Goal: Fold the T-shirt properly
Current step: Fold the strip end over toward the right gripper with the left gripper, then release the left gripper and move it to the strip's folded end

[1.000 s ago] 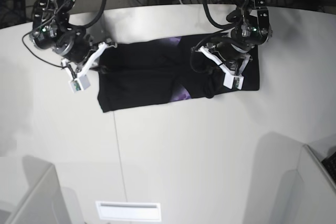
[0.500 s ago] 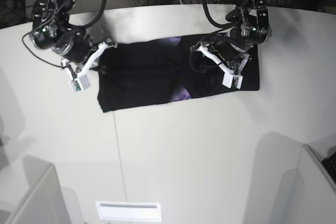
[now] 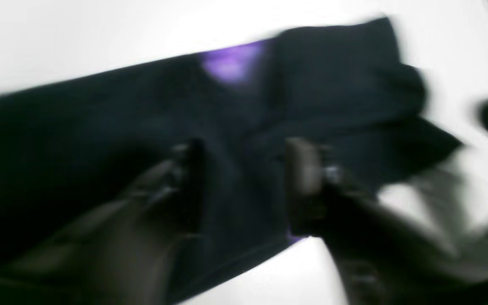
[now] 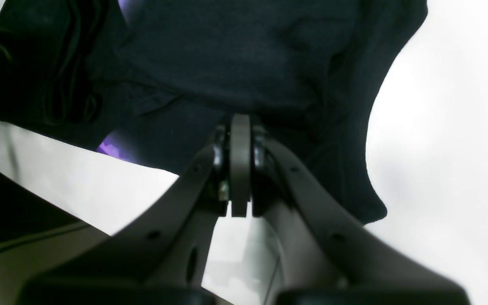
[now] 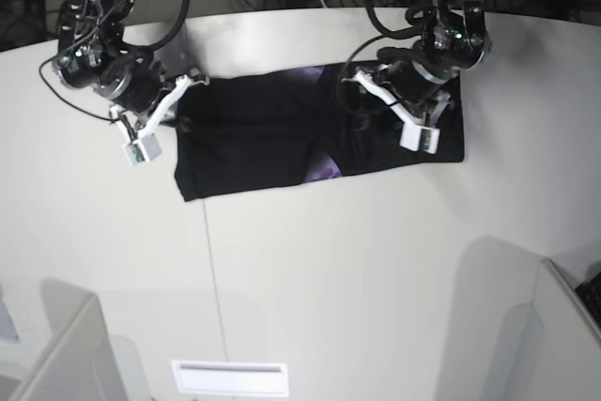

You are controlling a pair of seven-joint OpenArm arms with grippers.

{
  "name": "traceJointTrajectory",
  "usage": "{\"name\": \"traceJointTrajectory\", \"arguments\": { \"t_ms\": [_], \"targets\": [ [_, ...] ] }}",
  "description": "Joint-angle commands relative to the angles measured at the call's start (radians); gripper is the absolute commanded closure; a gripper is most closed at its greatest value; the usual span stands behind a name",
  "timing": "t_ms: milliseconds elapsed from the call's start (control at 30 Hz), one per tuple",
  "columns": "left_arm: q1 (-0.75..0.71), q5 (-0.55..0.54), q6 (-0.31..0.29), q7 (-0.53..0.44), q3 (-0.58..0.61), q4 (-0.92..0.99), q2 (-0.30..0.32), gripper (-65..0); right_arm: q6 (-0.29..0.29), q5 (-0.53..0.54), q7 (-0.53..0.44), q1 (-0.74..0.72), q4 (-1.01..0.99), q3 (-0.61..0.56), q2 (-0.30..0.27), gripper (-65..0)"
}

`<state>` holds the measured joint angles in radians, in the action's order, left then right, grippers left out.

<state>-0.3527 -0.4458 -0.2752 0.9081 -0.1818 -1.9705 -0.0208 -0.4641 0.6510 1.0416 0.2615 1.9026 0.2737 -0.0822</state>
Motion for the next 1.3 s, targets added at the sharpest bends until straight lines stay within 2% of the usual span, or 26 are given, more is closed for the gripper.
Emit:
{"name": "traceJointTrajectory", "arguments": {
  "t_ms": [0, 33, 67, 267, 367, 567, 700, 767, 900, 967, 1000, 1067, 1100, 1167, 1267],
  "targets": [
    [-0.01, -0.008, -0.005, -0.014, -0.041, -0.014, 0.002, -12.8, -0.002, 0.019, -0.017, -0.008, 0.015, 0.005, -0.014, 0.0],
    [-0.019, -0.008, -0.005, -0.014, -0.08, -0.014, 0.002, -2.3, -0.002, 0.019, -0.017, -0.008, 0.015, 0.005, -0.017, 0.0],
    [-0.029, -0.008, -0.005, -0.016, -0.117, -0.016, 0.002, 0.0, -0.002, 0.019, -0.017, -0.008, 0.015, 0.005, -0.017, 0.0],
    [-0.038, -0.008, -0.043, -0.016, -0.226, -0.007, 0.003, 0.0, -0.002, 0.019, -0.017, -0.014, 0.015, 0.0, -0.011, 0.0],
    [-0.038, 0.002, -0.063, -0.016, -0.23, 0.02, 0.009, 0.0, -0.002, 0.019, -0.017, -0.014, 0.015, 0.0, -0.008, 0.0],
    [-0.036, 0.002, -0.065, -0.02, -0.23, 0.102, 0.015, 0.0, -0.002, 0.019, -0.021, -0.015, 0.015, 0.005, -0.014, 0.0],
    [-0.038, 0.002, -0.065, -0.12, -0.23, 0.176, 0.025, 0.0, 0.0, 0.017, -0.019, -0.032, 0.013, 0.006, -0.015, 0.0],
    [-0.052, -0.008, -0.066, -0.134, -0.229, 0.178, 0.029, 0.0, 0.001, 0.017, -0.017, -0.049, 0.011, 0.006, -0.015, 0.0],
    [-0.095, -0.009, -0.066, -0.139, -0.233, 0.055, 0.029, 0.0, 0.081, 0.019, -0.011, -0.095, -0.039, 0.006, -0.015, 0.0],
    [-0.116, -0.009, -0.066, -0.14, -0.264, 0.0, 0.029, 0.0, 0.097, 0.023, 0.027, -0.132, -0.084, 0.006, -0.015, 0.0],
    [-0.119, -0.009, -0.068, -0.14, -0.298, -0.01, 0.028, 0.0, 0.097, 0.023, 0.061, -0.153, -0.11, 0.008, -0.015, -5.3],
    [-0.121, -0.009, -0.071, -0.14, -0.368, -0.005, 0.029, 0.0, 0.097, 0.025, 0.111, -0.192, -0.15, 0.008, -0.015, -23.7],
    [-0.122, -0.009, -0.089, -0.14, -0.411, 0.003, 0.029, 0.0, 0.097, 0.025, 0.124, -0.204, -0.163, 0.008, -0.015, -32.6],
    [-0.122, -0.009, -0.17, -0.136, -0.511, 0.01, 0.029, 0.0, 0.097, 0.025, 0.125, -0.213, -0.168, 0.008, -0.015, -44.3],
    [-0.118, -0.009, -0.299, -0.134, -0.672, 0.02, 0.029, 0.0, 0.097, 0.025, 0.131, -0.232, -0.17, 0.008, -0.015, -45.9]
  ]
}}
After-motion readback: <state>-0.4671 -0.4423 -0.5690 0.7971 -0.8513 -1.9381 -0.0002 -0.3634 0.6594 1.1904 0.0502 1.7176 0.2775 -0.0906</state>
